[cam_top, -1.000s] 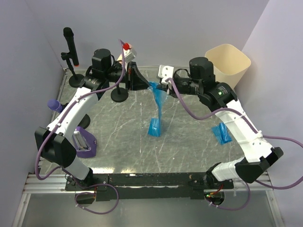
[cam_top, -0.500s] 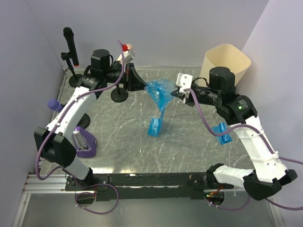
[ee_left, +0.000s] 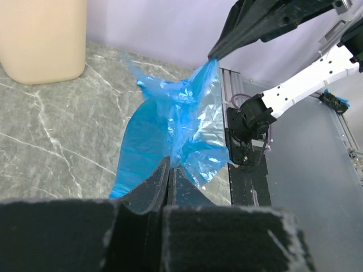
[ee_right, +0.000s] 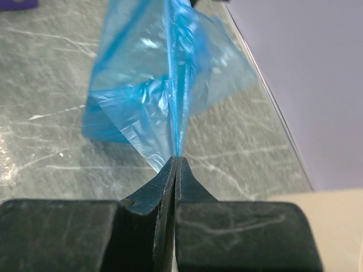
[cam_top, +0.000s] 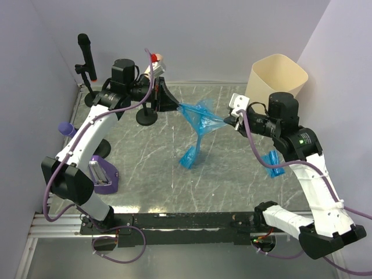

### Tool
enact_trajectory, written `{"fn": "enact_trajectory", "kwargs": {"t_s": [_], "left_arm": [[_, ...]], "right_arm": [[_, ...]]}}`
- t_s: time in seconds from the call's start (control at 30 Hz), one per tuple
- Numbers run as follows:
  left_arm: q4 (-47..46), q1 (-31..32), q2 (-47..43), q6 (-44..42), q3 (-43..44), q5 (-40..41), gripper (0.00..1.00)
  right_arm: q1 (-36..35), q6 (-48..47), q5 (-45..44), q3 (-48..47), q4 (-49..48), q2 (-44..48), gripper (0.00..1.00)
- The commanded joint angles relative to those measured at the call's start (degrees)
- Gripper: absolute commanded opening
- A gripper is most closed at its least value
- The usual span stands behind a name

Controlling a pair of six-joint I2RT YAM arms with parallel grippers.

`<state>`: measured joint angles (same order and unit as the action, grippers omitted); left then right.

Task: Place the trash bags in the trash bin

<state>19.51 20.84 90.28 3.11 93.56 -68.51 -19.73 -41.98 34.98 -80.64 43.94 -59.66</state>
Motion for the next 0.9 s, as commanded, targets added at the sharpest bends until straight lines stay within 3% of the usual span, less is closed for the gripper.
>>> {"fn": "enact_trajectory", "kwargs": {"t_s": [0.0,0.53,0.87], "left_arm": [[3.43,-0.54,0.60,-5.48,3.47,-0.04,0.01],[16.43,-0.54,4.29,-14.36,8.66,-1.01,0.01],[12.58,-0.89,2.10,-13.14,5.94,3.91,0.01]], "right_arm": [[2.50,2.42,-4.12,1.27,-2.19,2.18,0.00],[3.82,11.65,-11.95,-3.20,-13.61,2.61,0.00],[6.45,12.18,-14.23,-2.77,-11.69,3.85,0.00]]}}
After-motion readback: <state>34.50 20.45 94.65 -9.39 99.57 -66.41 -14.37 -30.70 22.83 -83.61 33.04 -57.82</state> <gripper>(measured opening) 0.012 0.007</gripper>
